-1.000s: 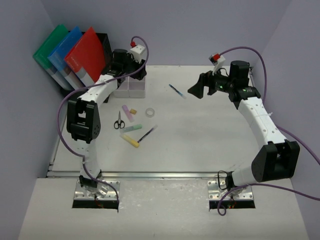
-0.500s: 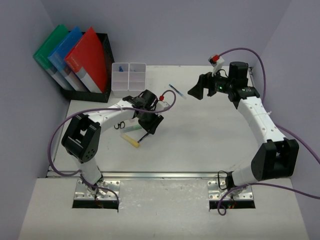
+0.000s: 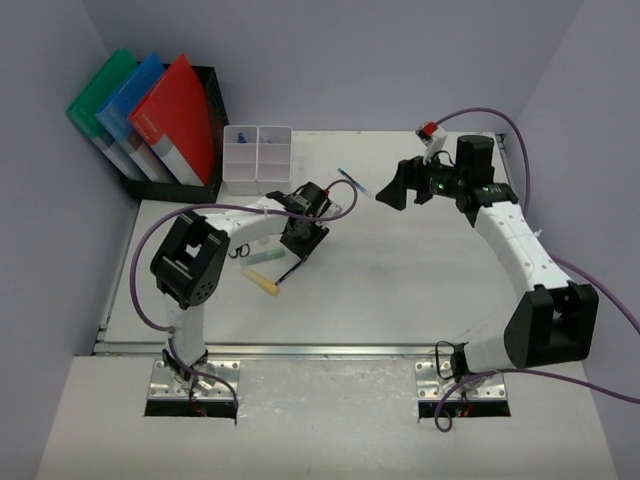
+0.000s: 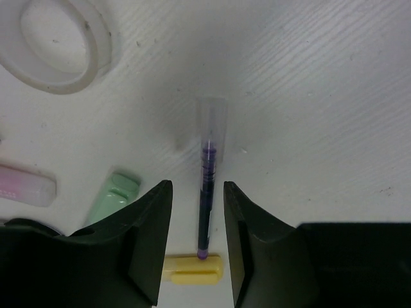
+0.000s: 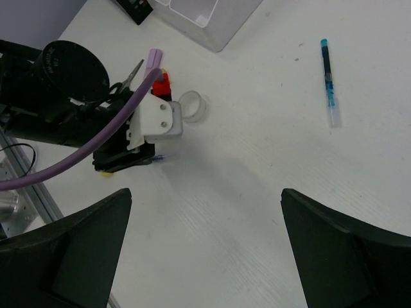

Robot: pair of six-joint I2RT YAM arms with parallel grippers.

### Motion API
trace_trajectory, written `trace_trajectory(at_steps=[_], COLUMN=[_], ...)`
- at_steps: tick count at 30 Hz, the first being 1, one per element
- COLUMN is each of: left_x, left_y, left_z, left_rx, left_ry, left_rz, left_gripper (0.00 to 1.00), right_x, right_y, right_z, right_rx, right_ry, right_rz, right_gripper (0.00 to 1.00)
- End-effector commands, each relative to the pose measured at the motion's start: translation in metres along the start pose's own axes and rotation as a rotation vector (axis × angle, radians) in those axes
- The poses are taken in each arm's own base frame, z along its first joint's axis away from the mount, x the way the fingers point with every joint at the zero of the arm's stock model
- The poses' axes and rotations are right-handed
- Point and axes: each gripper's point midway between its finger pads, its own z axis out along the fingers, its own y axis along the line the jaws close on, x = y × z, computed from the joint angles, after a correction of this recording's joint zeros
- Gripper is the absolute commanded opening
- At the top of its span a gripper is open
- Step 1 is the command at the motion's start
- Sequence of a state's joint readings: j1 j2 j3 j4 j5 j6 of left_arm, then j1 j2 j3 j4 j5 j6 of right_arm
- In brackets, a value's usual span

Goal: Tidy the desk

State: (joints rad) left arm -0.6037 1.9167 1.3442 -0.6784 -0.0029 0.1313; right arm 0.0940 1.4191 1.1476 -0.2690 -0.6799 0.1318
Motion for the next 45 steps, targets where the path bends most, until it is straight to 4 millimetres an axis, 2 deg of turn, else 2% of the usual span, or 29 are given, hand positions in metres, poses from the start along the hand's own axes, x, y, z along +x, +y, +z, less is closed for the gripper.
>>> trace_trajectory(at_steps=[1,4,8,13,16,18,20,21,22,23,24,25,26,28,29,33,37,40,45], left_x=[-0.029,-0.031,-0.017,0.003,-0.008,-0.031,-0.060,-0.082,-0.108,-0.121,-0.144,-0.156,-0.160,-0.183,-0.189,-0.201,-0.229,-0.246,-0.274], left_y=[-0.002,-0.012,-0.022,-0.022,-0.020,-0.018,-0.015,-0.012,-0.007,-0.002,0.010,0.021,0.033,0.073,0.087,0.135,0.170,0.207,0.236], left_z=[0.006,0.012,0.030,0.048,0.042,0.023,-0.007,-0.031,-0.069,-0.088,-0.130,-0.154,-0.168,-0.237,-0.262,-0.297,-0.282,-0.283,-0.288], left_rx=[-0.010,0.034,0.051,0.041,0.032,0.028,0.031,0.030,0.023,0.012,-0.009,-0.029,-0.057,-0.130,-0.163,-0.338,-0.423,-0.477,-0.473], left_ry=[-0.061,-0.057,-0.013,0.042,0.010,-0.064,-0.177,-0.279,-0.417,-0.493,-0.647,-0.741,-0.812,-1.101,-1.204,-1.378,-1.419,-1.472,-1.546], left_rz=[-0.038,-0.044,-0.041,-0.051,-0.050,-0.038,-0.013,0.000,0.018,0.020,0.012,0.005,-0.015,-0.052,-0.045,-0.050,-0.076,-0.159,-0.187], left_gripper=[0.35,0.35,0.33,0.19,0.02,0.00,0.00,0.00,0.00,0.00,0.00,0.00,0.00,0.00,0.00,0.00,0.00,0.00,0.00], right_x=[-0.016,-0.016,-0.014,-0.020,-0.023,-0.025,-0.027,-0.028,-0.029,-0.029,-0.029,-0.028,-0.027,-0.022,-0.020,-0.009,-0.004,0.000,0.008], right_y=[0.008,0.010,0.010,0.008,0.006,0.004,0.001,-0.003,-0.008,-0.013,-0.019,-0.024,-0.028,-0.039,-0.043,-0.054,-0.063,-0.071,-0.085], right_z=[-0.013,-0.015,-0.016,-0.015,-0.013,-0.011,-0.009,-0.007,-0.005,-0.002,-0.001,0.001,0.003,0.009,0.012,0.025,0.040,0.050,0.063], right_rx=[0.011,0.013,0.017,0.018,0.017,0.017,0.024,0.039,0.060,0.076,0.105,0.120,0.131,0.161,0.172,0.176,0.147,0.141,0.143], right_ry=[-0.063,-0.067,-0.064,-0.073,-0.075,-0.074,-0.075,-0.075,-0.076,-0.074,-0.071,-0.066,-0.060,-0.042,-0.031,0.010,0.036,0.064,0.098], right_rz=[-0.055,-0.059,-0.064,-0.072,-0.073,-0.073,-0.072,-0.069,-0.065,-0.058,-0.051,-0.042,-0.037,-0.021,-0.012,0.022,0.020,0.020,0.003], right_gripper=[0.99,0.99,0.99,0.99,0.99,0.99,0.98,0.98,0.97,0.96,0.93,0.92,0.91,0.88,0.88,0.89,0.89,0.89,0.89])
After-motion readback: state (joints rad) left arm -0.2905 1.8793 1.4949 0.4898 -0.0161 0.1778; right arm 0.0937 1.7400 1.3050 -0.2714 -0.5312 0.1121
